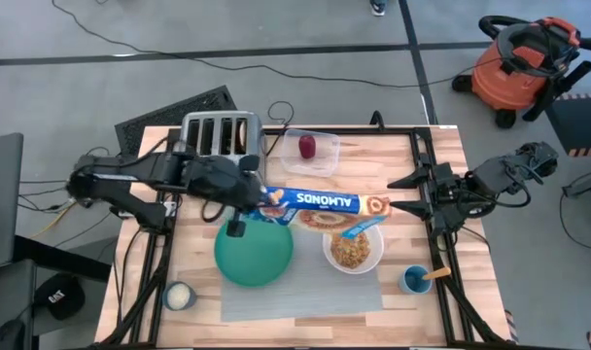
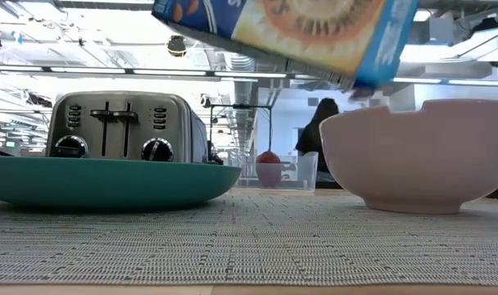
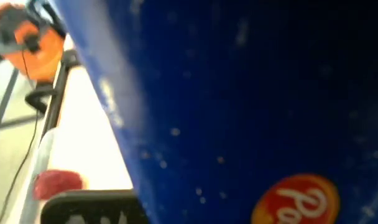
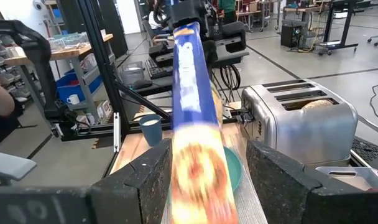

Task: Arrange a breakfast setting
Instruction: Pour the cereal into the white bowl

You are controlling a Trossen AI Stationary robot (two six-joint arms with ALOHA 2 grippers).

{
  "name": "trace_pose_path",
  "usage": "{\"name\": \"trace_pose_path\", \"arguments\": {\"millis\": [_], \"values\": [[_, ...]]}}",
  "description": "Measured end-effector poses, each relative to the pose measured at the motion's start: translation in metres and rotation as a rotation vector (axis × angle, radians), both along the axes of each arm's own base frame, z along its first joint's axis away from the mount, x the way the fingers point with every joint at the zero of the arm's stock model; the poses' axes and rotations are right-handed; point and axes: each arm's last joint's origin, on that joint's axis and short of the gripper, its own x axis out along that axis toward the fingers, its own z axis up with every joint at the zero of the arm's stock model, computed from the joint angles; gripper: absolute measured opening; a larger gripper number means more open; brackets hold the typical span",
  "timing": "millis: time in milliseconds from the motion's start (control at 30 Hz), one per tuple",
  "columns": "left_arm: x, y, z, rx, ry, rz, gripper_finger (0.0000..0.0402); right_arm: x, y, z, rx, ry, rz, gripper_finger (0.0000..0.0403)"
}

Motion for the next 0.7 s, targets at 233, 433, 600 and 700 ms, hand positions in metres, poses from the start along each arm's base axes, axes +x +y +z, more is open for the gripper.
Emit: {"name": "trace_pose_path", "arguments": {"millis": [233,433,600,700], "values": [[-0.034,0.004,-0.034,-0.069,-0.151,0.015,0.0000,0.000,0.000,0.000,0.008,-0.003,-0.005,0.0232],[-0.050,0.005,-0.057,-0.110,-0.215,0.009,0.0000,0.000,0.000,0.003,0.021,-0.027,-0.005,0.0232],[-0.058,0.005,-0.073,-0.125,-0.305,-0.003,0.0000,0.000,0.000,0.003,0.021,-0.026,-0.005,0.0232],[-0.061,0.006,-0.083,-0.133,-0.338,-0.014,0.0000,0.001,0.000,0.003,0.024,-0.025,-0.004,0.0232]]}}
